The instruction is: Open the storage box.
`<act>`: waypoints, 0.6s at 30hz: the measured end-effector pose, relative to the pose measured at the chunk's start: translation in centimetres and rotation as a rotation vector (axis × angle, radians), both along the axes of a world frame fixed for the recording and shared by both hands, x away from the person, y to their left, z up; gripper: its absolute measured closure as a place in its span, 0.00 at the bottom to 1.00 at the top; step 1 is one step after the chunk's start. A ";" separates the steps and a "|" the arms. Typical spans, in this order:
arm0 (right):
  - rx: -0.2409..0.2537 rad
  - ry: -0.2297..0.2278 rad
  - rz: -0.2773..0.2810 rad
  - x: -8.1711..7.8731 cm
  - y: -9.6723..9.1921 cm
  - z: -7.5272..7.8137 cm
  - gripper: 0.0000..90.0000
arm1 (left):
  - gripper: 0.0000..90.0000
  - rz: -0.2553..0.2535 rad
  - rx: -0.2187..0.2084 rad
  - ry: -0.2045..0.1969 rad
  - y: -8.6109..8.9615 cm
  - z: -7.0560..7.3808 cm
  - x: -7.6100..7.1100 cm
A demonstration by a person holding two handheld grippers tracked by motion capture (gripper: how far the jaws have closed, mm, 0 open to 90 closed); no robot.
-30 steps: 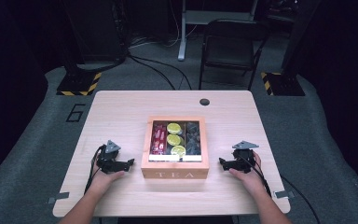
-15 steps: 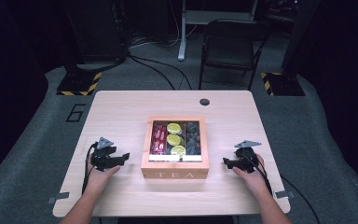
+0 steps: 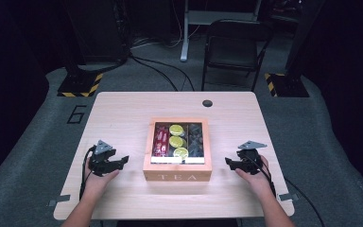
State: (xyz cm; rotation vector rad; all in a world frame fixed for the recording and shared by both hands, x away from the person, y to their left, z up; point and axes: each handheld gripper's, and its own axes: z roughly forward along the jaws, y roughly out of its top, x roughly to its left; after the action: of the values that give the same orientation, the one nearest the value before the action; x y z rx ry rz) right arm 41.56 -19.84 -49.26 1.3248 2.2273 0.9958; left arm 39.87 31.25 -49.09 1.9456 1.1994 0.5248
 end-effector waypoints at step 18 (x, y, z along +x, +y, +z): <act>-0.017 -0.107 0.081 -1.7 1.5 2.1 0.42 | 0.43 -0.039 -0.068 0.019 -1.2 1.2 -1.4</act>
State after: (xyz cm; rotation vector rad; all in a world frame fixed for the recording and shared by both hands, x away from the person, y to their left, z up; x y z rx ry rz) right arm 39.84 -18.33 -47.19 1.1545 2.2195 1.0485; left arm 38.48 30.01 -47.92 1.9166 1.1741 0.4405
